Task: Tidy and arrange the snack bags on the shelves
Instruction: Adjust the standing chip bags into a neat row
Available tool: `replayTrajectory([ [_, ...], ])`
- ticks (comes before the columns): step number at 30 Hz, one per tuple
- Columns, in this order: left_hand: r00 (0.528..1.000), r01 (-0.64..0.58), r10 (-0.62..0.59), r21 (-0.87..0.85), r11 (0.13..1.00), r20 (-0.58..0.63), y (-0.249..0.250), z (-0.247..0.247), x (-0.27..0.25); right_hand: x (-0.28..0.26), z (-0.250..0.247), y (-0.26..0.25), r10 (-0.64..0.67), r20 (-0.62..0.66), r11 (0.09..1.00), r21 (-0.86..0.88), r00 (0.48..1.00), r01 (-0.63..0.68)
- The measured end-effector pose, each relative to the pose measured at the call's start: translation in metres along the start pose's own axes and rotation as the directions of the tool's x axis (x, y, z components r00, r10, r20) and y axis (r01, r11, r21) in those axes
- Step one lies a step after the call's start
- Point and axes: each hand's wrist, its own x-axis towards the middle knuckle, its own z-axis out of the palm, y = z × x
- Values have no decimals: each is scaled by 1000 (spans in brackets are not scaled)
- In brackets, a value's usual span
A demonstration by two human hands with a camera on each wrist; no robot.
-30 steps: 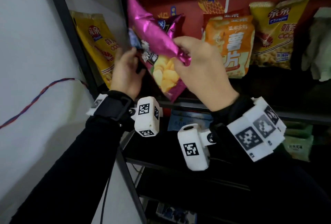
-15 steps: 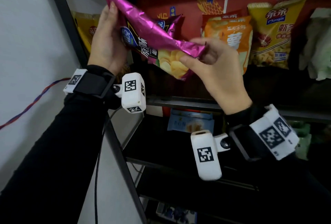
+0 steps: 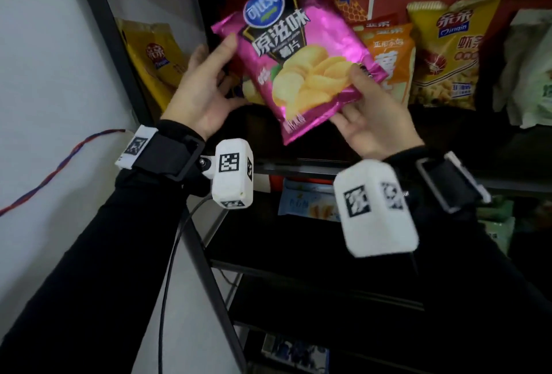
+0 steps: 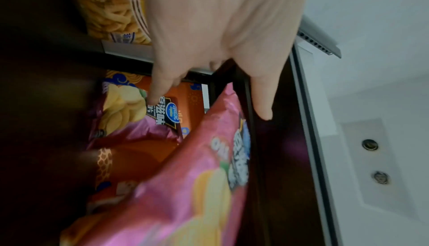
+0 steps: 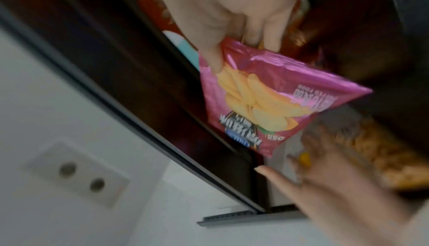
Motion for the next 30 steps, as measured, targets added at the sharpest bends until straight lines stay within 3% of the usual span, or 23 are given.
replayTrajectory([
  [3, 988, 74, -81, 57, 996, 130, 1, 8, -15, 7, 13, 3, 272, -55, 957, 118, 961, -265],
  [5, 973, 81, -100, 98, 992, 209, 0, 12, -24, 10, 20, 9, 357, -99, 922, 199, 929, -333],
  [8, 949, 52, -97, 156, 986, 298, -4, 19, -32, 16, 24, 22, 429, -114, 896, 180, 896, -406],
  [11, 952, 18, -77, 197, 980, 296, -2, 20, -33, 19, 22, 34, 388, -150, 921, 89, 909, -378],
  [13, 965, 9, -74, 247, 969, 253, 0, 17, -33, 23, 18, 45, 285, -146, 958, 17, 947, -286],
  [15, 989, -29, -23, 338, 941, 148, -5, 14, -31, 23, 17, 57, 168, -129, 976, -117, 977, -183],
  [17, 994, -99, 111, 420, 902, -5, -11, 5, -26, 22, 15, 63, 92, -83, 943, -312, 992, -113],
  [19, 954, -156, 252, 455, 877, -160, -14, -12, -17, 25, 8, 62, 36, -45, 822, -567, 998, -55],
  [21, 887, -181, 351, 475, 861, -299, -14, -28, -7, 30, -5, 56, -85, 13, 607, -792, 996, 62],
  [23, 824, -189, 432, 540, 820, -367, -19, -36, 1, 35, -18, 48, -176, 107, 384, -908, 979, 168],
  [27, 755, -122, 566, 776, 619, -333, -34, -30, 8, 38, -35, 38, -117, 216, 151, -961, 969, 232],
  [30, 624, -21, 728, 926, 377, -283, -42, -24, 1, 40, -44, 33, -72, 294, 23, -955, 953, 296],
])
